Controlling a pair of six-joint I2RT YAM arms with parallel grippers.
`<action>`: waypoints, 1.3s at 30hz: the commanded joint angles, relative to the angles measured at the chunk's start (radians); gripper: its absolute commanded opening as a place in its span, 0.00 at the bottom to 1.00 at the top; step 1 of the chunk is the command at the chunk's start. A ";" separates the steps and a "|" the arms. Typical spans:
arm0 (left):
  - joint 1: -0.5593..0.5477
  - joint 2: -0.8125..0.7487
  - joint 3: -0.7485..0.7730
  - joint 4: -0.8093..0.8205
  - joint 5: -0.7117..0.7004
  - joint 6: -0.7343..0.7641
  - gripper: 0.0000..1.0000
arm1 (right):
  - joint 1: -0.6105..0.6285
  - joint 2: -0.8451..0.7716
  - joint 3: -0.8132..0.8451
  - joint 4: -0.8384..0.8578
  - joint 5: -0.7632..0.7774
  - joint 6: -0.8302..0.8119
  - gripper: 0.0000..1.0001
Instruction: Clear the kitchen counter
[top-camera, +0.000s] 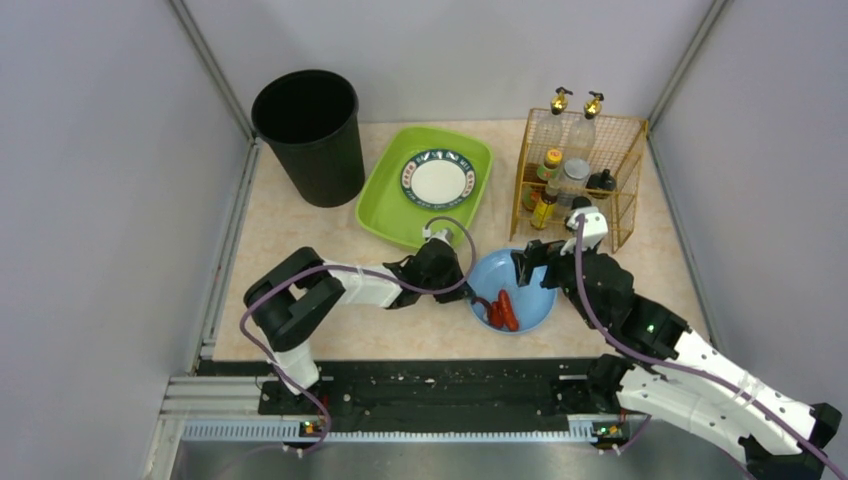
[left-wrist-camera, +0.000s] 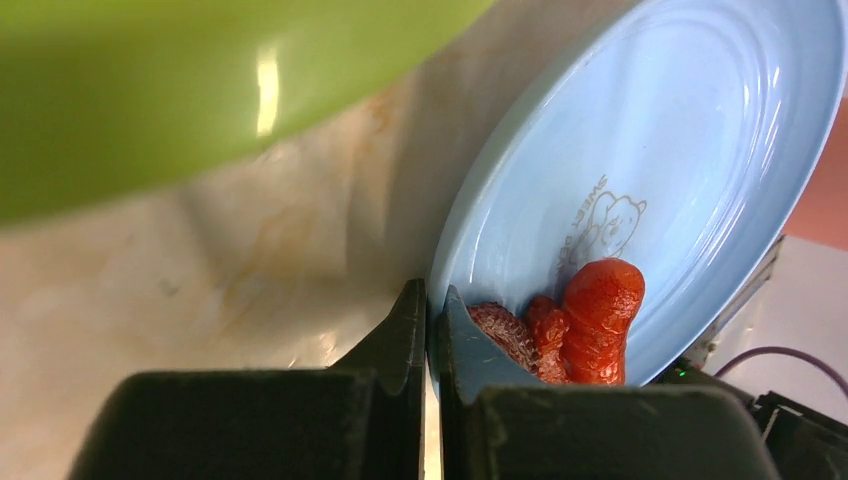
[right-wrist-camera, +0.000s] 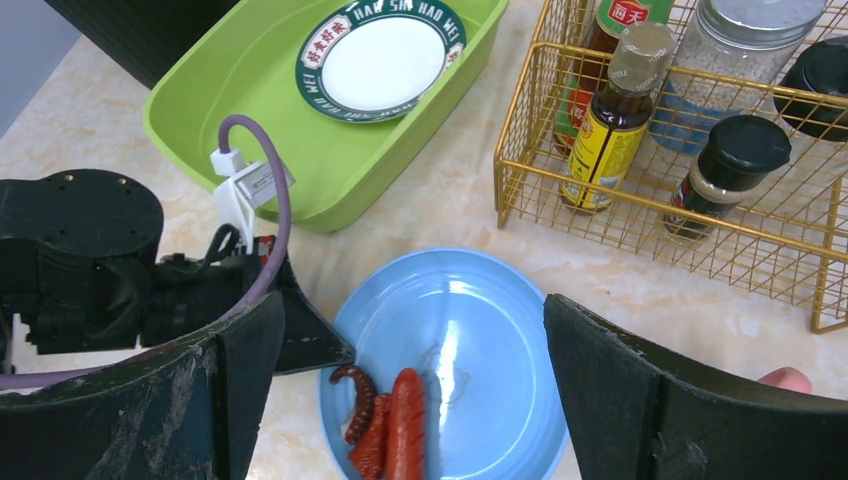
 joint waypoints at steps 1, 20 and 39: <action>-0.004 -0.097 -0.038 -0.178 -0.040 0.077 0.00 | 0.010 -0.014 0.018 0.018 0.015 0.000 0.99; -0.020 -0.428 0.062 -0.634 -0.114 0.296 0.00 | 0.009 -0.039 0.025 0.014 0.013 -0.003 0.99; 0.372 -0.550 0.310 -0.870 0.064 0.482 0.00 | 0.010 -0.047 0.041 0.041 -0.024 -0.007 0.99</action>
